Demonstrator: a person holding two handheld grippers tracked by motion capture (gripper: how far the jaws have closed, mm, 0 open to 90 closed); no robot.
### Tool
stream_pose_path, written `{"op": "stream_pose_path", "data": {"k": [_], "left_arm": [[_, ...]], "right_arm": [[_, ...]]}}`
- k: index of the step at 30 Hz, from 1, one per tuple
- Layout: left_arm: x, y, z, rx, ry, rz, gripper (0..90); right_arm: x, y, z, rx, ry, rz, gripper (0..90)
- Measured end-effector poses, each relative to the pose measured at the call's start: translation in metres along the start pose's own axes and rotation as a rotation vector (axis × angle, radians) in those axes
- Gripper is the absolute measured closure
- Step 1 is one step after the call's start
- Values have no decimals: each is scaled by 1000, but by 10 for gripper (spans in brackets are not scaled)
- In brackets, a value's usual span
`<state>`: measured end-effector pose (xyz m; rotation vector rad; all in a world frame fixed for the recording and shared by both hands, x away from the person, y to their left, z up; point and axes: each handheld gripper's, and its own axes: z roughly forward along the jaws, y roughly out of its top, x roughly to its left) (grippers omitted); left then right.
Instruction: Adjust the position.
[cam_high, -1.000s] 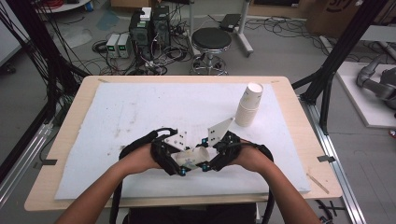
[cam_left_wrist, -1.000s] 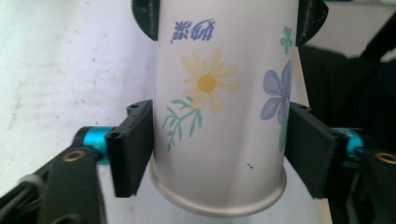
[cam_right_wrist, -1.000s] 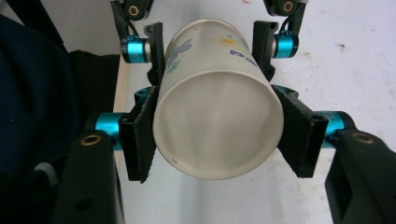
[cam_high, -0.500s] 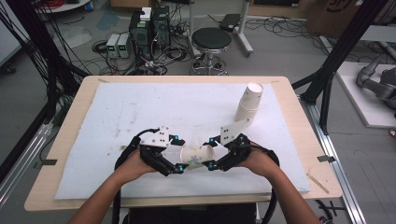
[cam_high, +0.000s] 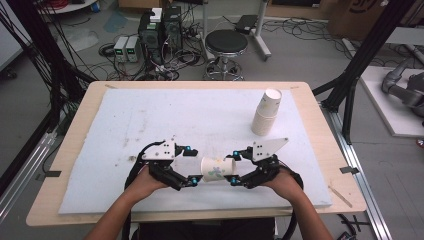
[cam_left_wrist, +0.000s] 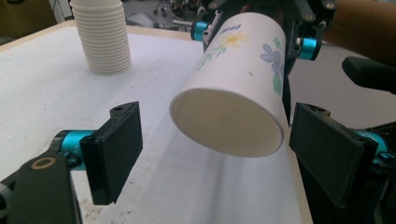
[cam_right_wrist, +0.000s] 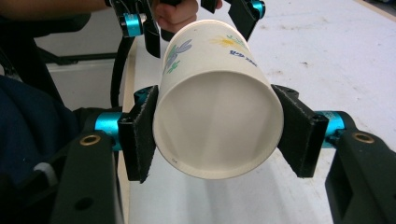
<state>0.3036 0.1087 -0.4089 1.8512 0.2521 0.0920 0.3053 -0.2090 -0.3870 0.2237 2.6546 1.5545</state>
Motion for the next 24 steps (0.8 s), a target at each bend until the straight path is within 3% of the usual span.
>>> {"op": "stream_pose_path", "data": {"k": [5, 11, 17, 24], "left_arm": [[0, -4, 4, -30, -1, -14, 174], [-1, -4, 9, -74, -33, -14, 174], [-2, -4, 15, -77, -52, -6, 175], [-2, -3, 17, -111, -81, -4, 186]], "right_arm": [[0, -3, -1, -21, 3, 3, 374], [-1, -4, -4, -49, 11, 9, 374], [-1, -5, -5, -64, 21, 9, 374], [-3, -5, -5, -119, 75, 38, 375]]}}
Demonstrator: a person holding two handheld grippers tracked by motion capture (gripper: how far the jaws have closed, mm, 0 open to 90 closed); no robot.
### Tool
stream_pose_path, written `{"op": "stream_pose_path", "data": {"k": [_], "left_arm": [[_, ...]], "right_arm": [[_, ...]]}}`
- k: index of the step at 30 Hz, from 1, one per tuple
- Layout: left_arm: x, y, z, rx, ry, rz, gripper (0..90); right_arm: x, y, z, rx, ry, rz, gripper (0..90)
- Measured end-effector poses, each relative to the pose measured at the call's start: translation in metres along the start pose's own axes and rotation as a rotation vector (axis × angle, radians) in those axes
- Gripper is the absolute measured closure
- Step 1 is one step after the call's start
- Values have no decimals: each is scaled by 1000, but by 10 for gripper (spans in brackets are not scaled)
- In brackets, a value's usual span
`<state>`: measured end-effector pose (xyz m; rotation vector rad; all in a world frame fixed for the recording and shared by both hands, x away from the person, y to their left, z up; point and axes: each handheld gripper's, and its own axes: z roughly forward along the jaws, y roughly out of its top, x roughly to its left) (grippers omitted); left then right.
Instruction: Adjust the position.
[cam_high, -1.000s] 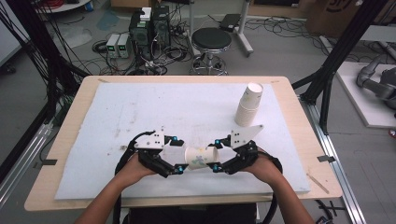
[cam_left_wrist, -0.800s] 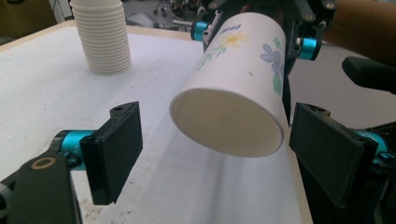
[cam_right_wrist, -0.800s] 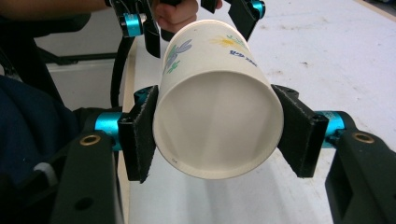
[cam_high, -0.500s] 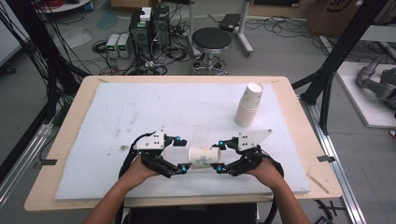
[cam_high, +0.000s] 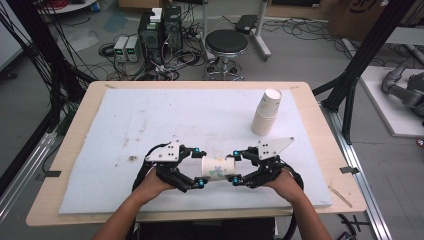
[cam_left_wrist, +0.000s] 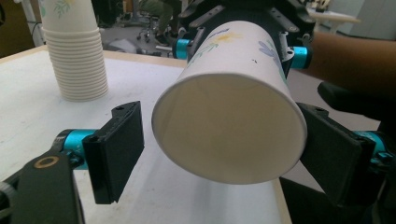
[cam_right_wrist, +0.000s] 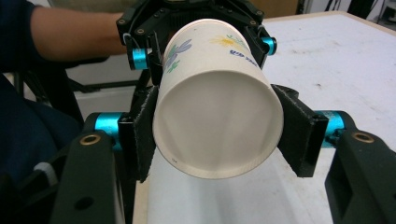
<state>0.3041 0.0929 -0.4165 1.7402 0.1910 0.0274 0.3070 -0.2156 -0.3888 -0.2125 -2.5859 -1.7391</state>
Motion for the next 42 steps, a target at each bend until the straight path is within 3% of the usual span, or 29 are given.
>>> {"op": "stream_pose_path", "data": {"k": [4, 9, 15, 17, 18, 20, 27, 33, 42], "left_arm": [[-1, 1, -1, -26, -23, 1, 234], [0, 2, -4, -35, -21, 9, 268], [0, 6, -7, -17, -18, 10, 304], [0, 9, -8, -12, -14, 10, 305], [0, 11, -9, -12, -9, 9, 305], [0, 13, -11, -5, -6, 7, 305], [1, 27, -18, 105, 24, 34, 305], [2, 38, -20, 204, 52, 51, 305], [3, 47, -16, 354, 70, 78, 304]], "right_arm": [[-2, -1, 1, -14, 19, 19, 375], [-3, -1, 2, -13, 28, 27, 376], [-3, 0, 3, -3, 24, 38, 374], [-3, 2, 3, 1, 20, 47, 334], [-2, 5, 4, 12, -32, 66, 203], [-2, 6, 4, 16, -40, 68, 202], [0, 16, 4, 46, -64, 40, 201], [1, 26, 11, 147, -98, -2, 201], [1, 32, 18, 221, -127, -48, 201]]}}
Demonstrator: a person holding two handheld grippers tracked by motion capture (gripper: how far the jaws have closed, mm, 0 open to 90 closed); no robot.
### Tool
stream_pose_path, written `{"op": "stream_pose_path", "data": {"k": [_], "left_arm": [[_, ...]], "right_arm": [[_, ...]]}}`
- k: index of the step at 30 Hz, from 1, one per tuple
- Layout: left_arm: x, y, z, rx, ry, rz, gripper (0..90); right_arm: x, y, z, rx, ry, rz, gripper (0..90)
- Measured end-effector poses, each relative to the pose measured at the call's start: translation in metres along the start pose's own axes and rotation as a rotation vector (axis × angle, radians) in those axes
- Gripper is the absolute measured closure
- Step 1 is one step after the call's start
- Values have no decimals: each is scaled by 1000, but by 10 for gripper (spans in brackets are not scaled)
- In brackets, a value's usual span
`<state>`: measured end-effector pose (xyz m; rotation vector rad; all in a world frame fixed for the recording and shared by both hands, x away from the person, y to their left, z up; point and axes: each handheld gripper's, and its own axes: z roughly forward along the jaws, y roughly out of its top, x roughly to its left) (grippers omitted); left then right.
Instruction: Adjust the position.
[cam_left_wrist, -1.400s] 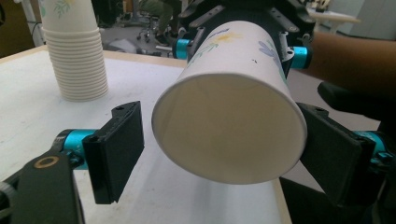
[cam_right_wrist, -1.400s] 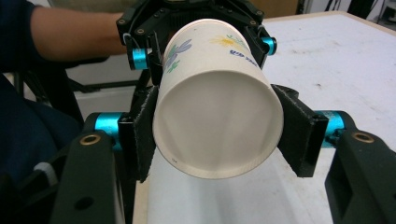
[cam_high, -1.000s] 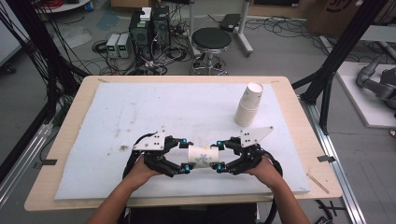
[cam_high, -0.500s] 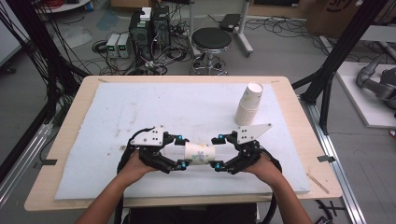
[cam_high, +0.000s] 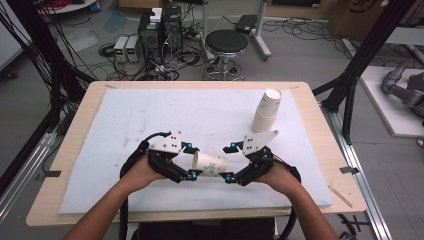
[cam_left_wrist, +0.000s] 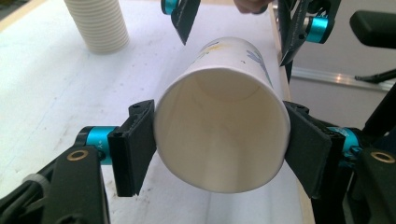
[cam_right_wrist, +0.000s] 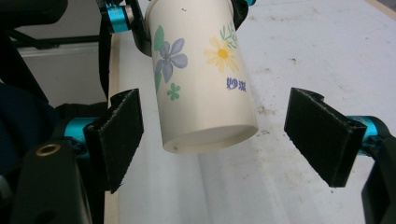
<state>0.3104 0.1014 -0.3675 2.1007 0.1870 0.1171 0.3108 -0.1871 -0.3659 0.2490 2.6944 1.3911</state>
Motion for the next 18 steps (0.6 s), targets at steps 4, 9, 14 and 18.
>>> {"op": "stream_pose_path", "data": {"k": [4, 9, 14, 18], "left_arm": [[2, 5, 0, 49, 10, -7, 307], [3, 12, 1, 112, 14, -7, 308], [5, 18, 1, 148, 16, 2, 308], [4, 22, 3, 187, 14, 9, 308]], "right_arm": [[1, 3, 3, 32, -6, -22, 201], [2, 5, 7, 75, -19, -46, 201], [2, 6, 9, 92, -27, -69, 202], [2, 9, 11, 109, -36, -86, 201]]}}
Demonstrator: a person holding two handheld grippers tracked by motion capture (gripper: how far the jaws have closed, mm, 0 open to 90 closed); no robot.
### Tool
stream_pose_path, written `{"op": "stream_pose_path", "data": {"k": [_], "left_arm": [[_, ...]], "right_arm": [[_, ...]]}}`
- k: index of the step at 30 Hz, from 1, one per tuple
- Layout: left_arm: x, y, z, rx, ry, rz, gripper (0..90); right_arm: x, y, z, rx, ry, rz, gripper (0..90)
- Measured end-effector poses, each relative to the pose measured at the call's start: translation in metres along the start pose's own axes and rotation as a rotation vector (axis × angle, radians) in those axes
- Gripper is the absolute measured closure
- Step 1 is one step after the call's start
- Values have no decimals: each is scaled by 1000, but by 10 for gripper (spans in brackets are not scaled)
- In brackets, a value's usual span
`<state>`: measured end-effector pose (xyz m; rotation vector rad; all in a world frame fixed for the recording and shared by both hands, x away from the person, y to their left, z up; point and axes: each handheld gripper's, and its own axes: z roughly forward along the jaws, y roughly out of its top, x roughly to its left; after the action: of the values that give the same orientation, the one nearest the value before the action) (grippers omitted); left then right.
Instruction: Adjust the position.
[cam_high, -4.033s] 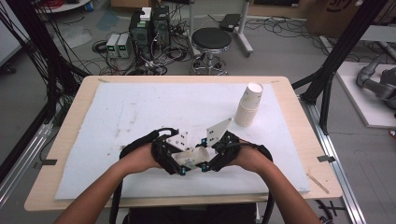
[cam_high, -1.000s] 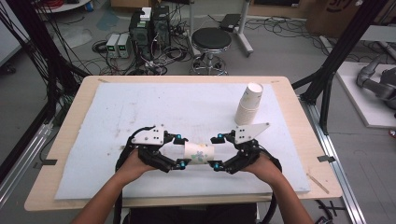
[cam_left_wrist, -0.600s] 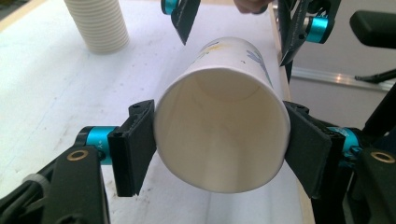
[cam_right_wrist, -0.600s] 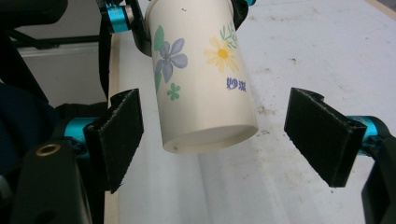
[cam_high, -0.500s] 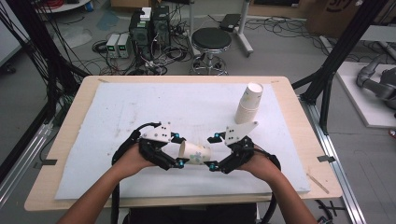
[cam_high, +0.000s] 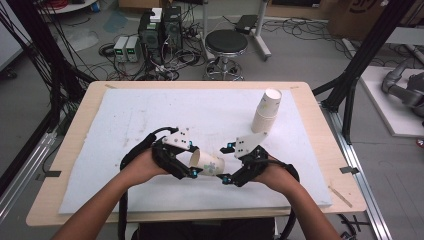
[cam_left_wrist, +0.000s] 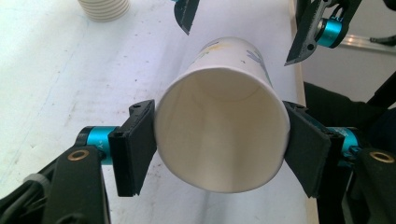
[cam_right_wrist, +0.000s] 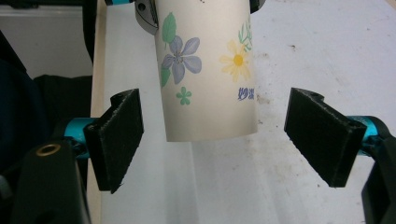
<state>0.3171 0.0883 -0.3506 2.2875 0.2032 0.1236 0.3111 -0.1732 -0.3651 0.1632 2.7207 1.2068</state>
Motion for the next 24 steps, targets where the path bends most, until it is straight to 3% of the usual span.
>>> {"op": "stream_pose_path", "data": {"k": [10, 20, 24], "left_arm": [[1, 11, 2, 74, 9, 32, 307], [2, 13, 6, 99, 12, 16, 308], [2, 13, 7, 98, 6, 11, 308]], "right_arm": [[1, 11, 9, 94, -21, -73, 201], [3, 23, 24, 189, -38, -133, 206], [5, 25, 32, 218, -28, -142, 252]]}}
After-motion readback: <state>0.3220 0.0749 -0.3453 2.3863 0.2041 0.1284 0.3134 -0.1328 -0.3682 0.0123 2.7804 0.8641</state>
